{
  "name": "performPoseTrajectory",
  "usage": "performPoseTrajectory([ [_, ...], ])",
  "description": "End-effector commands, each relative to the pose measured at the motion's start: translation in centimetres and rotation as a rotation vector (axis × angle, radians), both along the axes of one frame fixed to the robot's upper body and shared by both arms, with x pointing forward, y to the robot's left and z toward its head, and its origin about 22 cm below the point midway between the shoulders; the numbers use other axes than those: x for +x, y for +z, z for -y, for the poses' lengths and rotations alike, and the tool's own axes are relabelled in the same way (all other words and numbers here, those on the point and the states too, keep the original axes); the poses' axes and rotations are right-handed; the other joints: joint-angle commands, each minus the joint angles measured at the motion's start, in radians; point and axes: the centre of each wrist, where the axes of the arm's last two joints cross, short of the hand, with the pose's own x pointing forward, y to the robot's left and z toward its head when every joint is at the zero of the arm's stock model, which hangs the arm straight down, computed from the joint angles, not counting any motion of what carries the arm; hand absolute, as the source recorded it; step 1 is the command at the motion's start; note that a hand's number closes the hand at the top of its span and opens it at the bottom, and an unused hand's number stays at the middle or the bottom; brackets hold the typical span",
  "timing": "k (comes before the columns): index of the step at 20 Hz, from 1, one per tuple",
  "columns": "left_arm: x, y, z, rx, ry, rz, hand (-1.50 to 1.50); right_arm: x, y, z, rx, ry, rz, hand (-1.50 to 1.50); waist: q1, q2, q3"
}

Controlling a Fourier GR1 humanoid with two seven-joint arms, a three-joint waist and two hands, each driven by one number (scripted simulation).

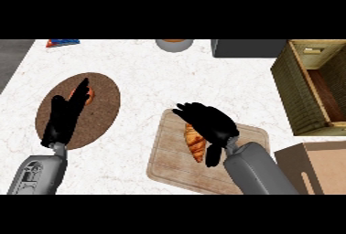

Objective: Pick the croissant from the cutting board and place it in the basket

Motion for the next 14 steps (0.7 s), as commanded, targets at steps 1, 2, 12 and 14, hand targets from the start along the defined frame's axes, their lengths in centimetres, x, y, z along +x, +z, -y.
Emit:
performPoseTrajectory([
  [1,-1.4,-1.5,2.0,-0.002,0.002,0.006,0.00,1.3,-0.7,-0.2,0.006,-0.020,-0.020,-1.50,0.003,0.000,0.000],
  [2,-1.7,0.3,-0.6,-0.009,-0.007,0.005,0.00,0.2,-2.2,0.3,-0.010,-0.007,-0.023,-1.50,0.003,0.000,0.000],
  [12,-0.1,-1.9,-0.3,-0.001,-0.015,0.002,0.00,2.1,-2.6,-1.7,-0.046,-0.029,-0.054,-1.50,0.002,0.001,0.000],
  [14,-0.8,0.9,0.2,-0.001,0.007,0.003,0.00,1.5,-1.5,0.6,-0.028,-0.019,-0.063,-1.50,0.001,-0.001,0.000],
])
